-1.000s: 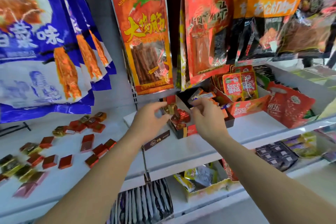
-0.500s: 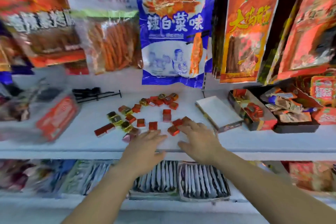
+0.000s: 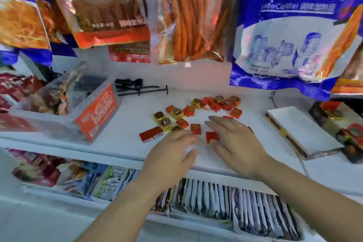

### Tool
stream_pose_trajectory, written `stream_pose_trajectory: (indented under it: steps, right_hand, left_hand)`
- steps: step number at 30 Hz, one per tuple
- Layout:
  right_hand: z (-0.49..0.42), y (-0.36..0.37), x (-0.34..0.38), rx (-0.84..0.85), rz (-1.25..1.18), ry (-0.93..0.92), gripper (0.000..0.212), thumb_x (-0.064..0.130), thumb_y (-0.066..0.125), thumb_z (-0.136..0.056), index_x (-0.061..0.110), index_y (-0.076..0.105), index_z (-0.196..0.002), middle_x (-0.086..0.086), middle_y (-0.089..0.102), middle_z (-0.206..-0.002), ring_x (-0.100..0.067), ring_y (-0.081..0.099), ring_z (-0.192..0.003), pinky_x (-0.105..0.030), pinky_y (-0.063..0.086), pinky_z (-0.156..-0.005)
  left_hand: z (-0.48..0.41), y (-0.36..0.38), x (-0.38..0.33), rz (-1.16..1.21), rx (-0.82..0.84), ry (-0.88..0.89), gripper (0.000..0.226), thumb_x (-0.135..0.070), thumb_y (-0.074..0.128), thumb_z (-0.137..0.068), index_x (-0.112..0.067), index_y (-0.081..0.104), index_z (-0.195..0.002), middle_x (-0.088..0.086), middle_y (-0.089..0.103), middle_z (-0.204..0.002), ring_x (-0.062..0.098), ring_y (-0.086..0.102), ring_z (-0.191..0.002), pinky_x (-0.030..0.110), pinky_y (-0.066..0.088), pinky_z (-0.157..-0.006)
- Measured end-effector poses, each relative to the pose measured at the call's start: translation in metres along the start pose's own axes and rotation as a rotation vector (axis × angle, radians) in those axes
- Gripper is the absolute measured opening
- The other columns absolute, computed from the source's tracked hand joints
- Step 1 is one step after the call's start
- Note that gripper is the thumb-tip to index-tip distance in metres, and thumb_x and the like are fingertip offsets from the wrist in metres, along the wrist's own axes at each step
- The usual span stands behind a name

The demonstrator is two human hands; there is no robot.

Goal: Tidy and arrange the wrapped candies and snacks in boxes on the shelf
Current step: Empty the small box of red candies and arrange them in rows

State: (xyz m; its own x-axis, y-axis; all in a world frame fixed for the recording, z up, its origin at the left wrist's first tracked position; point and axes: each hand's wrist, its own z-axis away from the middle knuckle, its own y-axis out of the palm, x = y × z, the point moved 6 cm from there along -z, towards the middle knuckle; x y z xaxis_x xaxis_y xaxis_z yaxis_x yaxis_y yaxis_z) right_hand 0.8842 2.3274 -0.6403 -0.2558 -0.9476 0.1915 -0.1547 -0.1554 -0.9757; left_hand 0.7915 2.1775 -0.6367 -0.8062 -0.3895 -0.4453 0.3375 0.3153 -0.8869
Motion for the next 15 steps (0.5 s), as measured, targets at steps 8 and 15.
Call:
stream_pose_trajectory:
  steps: [8, 15]
  right_hand:
    - [-0.058, 0.023, 0.066, 0.006, -0.036, -0.137, 0.05, 0.053, 0.033, -0.097, 0.035, 0.048, -0.141, 0.008, 0.05, -0.14, -0.021, 0.044, -0.126, -0.044, 0.04, -0.105]
    - [-0.08, 0.016, 0.069, -0.03, -0.179, 0.061, 0.028, 0.033, 0.068, -0.083, 0.024, 0.063, -0.109, -0.001, 0.056, -0.111, -0.024, 0.059, -0.099, -0.037, 0.049, -0.084]
  left_hand:
    - [0.013, -0.026, 0.071, 0.009, -0.161, -0.083, 0.036, -0.031, 0.059, -0.093, -0.029, 0.064, -0.128, -0.012, 0.049, -0.145, 0.015, 0.044, -0.131, 0.04, 0.038, -0.111]
    - [-0.012, -0.034, 0.09, -0.018, -0.321, -0.219, 0.046, -0.035, 0.067, -0.086, -0.03, 0.058, -0.132, -0.005, 0.056, -0.126, 0.021, 0.052, -0.112, 0.041, 0.047, -0.093]
